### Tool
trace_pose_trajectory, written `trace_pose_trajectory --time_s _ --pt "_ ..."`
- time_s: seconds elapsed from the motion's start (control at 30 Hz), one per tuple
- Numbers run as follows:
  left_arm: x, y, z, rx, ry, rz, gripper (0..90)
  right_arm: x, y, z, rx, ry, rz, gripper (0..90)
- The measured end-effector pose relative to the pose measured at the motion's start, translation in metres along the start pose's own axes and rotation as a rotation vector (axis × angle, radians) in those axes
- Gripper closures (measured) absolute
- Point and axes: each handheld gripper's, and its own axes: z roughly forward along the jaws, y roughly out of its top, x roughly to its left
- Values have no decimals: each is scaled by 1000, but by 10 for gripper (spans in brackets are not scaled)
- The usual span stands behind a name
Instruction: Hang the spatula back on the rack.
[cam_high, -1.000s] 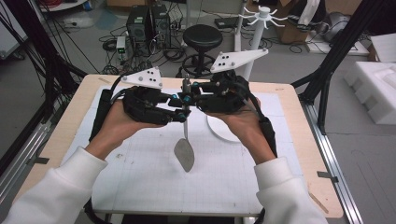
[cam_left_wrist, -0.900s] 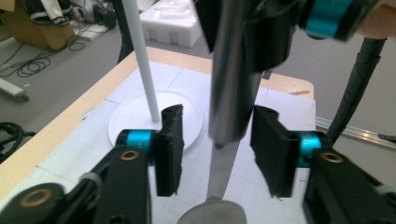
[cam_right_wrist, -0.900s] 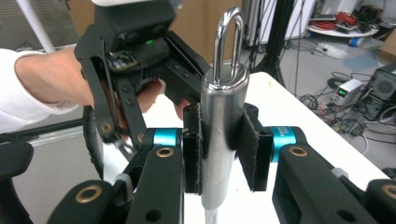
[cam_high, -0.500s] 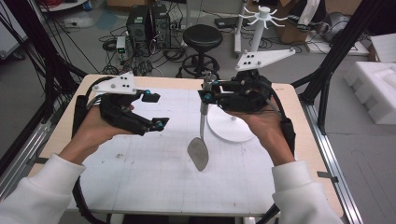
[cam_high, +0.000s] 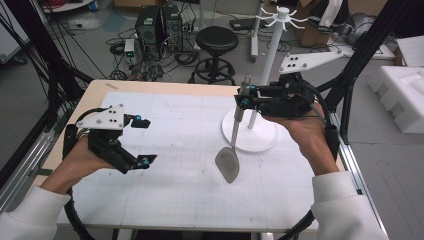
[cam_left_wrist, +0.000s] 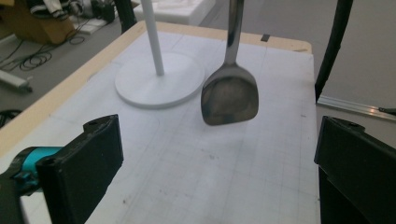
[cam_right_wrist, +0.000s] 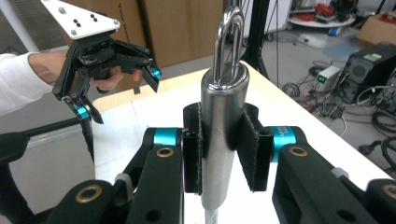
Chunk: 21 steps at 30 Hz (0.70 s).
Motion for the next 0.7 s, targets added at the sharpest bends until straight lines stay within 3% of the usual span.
trace_pose_trajectory --time_s 0.4,0.7 --pt "5 -40 -20 -79 -4 -67 17 -21 -2 -13 56 14 3 736" --pt "9 -65 -19 -81 13 -74 17 -40 -2 -24 86 6 4 735"
